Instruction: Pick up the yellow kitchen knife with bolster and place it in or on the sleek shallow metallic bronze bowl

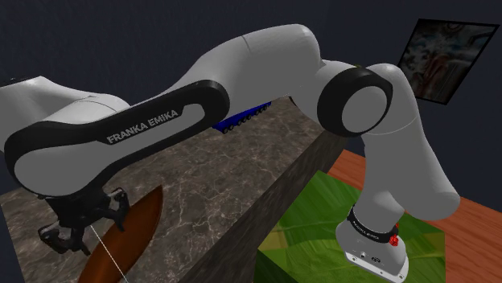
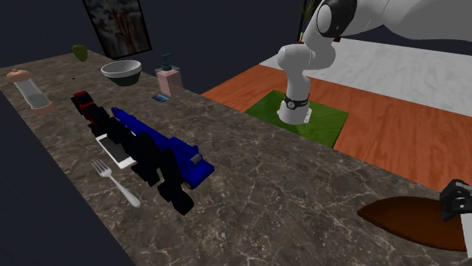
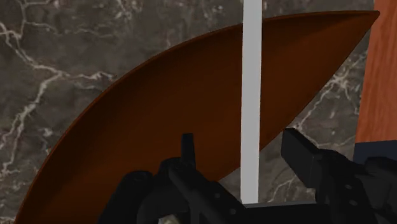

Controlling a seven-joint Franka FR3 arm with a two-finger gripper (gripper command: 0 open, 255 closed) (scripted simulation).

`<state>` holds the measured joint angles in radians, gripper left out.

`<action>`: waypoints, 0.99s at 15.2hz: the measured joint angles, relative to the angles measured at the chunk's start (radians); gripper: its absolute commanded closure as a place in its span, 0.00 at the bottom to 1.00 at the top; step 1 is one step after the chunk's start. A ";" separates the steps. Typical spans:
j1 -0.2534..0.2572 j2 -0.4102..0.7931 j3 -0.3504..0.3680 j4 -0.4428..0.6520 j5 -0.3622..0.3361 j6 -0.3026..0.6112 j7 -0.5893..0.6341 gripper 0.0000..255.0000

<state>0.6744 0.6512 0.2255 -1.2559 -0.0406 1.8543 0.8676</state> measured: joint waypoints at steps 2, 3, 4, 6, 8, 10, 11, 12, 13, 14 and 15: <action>0.000 0.000 0.000 0.000 0.000 0.000 0.000 0.00; 0.000 0.000 0.000 0.000 0.000 0.000 0.000 0.00; 0.000 0.000 0.000 0.000 0.000 0.000 0.000 0.00; 0.000 -0.007 0.001 0.028 0.001 -0.035 0.000 0.00; 0.000 0.006 -0.001 0.106 0.000 -0.098 -0.005 0.00; 0.002 0.003 0.000 0.125 0.001 -0.120 -0.003 0.00; 0.003 0.002 0.000 0.126 0.001 -0.123 -0.002 0.00; 0.002 -0.001 0.001 0.124 0.001 -0.124 -0.002 0.00; 0.002 -0.002 0.001 0.124 0.001 -0.125 -0.002 0.00; 0.002 -0.002 0.001 0.124 0.001 -0.126 -0.002 0.00; 0.002 -0.002 0.001 0.124 0.001 -0.126 -0.002 0.00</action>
